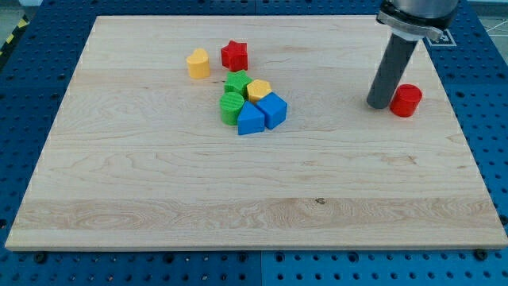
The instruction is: Move your arm closer to the red star
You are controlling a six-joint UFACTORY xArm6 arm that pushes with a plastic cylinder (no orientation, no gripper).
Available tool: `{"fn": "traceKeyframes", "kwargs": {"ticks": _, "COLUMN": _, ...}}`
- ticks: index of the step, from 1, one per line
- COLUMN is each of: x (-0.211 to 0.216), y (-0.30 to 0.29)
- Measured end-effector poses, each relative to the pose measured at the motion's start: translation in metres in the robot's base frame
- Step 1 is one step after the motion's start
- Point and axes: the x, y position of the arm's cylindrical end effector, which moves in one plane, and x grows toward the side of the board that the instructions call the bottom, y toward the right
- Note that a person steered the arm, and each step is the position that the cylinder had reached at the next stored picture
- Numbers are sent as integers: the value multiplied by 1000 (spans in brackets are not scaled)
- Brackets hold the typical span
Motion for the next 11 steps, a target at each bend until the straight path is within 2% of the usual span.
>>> {"fn": "traceKeyframes", "kwargs": {"ticks": 4, "x": -118, "y": -126}}
{"fn": "traceKeyframes", "kwargs": {"ticks": 6, "x": -152, "y": -190}}
{"fn": "traceKeyframes", "kwargs": {"ticks": 8, "x": -159, "y": -231}}
{"fn": "traceKeyframes", "kwargs": {"ticks": 9, "x": -135, "y": -231}}
{"fn": "traceKeyframes", "kwargs": {"ticks": 11, "x": -118, "y": -232}}
